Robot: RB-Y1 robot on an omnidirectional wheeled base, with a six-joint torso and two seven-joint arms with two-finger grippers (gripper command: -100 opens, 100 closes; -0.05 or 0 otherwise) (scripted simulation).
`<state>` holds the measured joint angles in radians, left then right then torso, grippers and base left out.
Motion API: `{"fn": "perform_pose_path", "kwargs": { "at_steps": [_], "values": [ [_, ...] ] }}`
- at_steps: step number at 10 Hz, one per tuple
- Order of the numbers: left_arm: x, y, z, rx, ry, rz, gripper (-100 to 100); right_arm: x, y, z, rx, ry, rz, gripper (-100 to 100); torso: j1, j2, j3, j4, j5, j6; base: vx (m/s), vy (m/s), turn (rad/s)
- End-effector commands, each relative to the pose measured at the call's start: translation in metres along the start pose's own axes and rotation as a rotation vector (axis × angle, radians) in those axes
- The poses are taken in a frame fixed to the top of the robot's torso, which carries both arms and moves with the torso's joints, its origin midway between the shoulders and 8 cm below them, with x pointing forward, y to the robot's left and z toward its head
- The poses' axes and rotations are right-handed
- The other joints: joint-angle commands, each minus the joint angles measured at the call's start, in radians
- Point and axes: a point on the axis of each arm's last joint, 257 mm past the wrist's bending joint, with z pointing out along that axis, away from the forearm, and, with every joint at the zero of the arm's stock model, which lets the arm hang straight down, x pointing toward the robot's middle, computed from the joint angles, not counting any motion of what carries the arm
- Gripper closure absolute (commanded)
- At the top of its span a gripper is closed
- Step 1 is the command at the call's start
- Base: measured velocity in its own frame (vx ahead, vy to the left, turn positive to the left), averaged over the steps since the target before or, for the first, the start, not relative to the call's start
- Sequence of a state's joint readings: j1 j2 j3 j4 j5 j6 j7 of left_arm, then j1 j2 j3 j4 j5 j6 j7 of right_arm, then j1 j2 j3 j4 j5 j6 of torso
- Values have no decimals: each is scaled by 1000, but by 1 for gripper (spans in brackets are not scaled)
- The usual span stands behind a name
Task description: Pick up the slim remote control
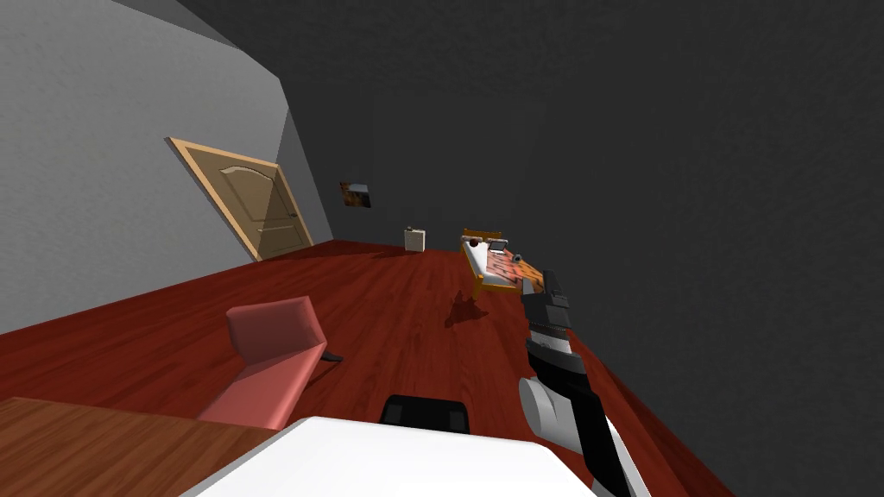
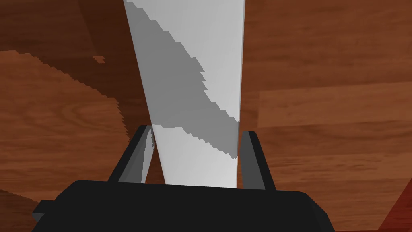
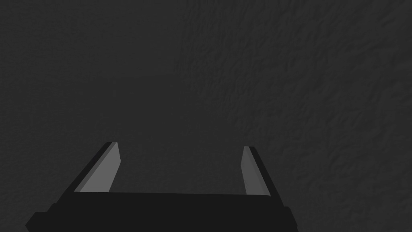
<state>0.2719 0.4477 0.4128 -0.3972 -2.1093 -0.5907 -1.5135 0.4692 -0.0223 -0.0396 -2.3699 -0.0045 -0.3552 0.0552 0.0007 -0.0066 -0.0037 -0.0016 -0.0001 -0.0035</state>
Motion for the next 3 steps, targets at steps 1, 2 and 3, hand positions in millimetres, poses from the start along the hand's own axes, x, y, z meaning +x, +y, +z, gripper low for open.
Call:
{"fn": "perform_pose_path", "kwargs": {
  "at_steps": [1, 2, 3],
  "values": [
    [1, 0, 0, 0, -2, 1, 100, 0, 0, 0, 0, 0, 0, 0, 0, 0, 0, 0, 0, 0, 7, -23, 0],
    [1, 0, 0, 0, -2, -2, 100, 0, 0, 0, 0, 0, 0, 0, 1, 0, 0, 0, 0, 0, 2, -8, 0],
    [1, -1, 0, 0, -2, 1, 0, 0, 0, 0, 0, 0, 0, 0, 2, 1, 0, 0, 0, 0, 0, 0, 0]
  ]
}}
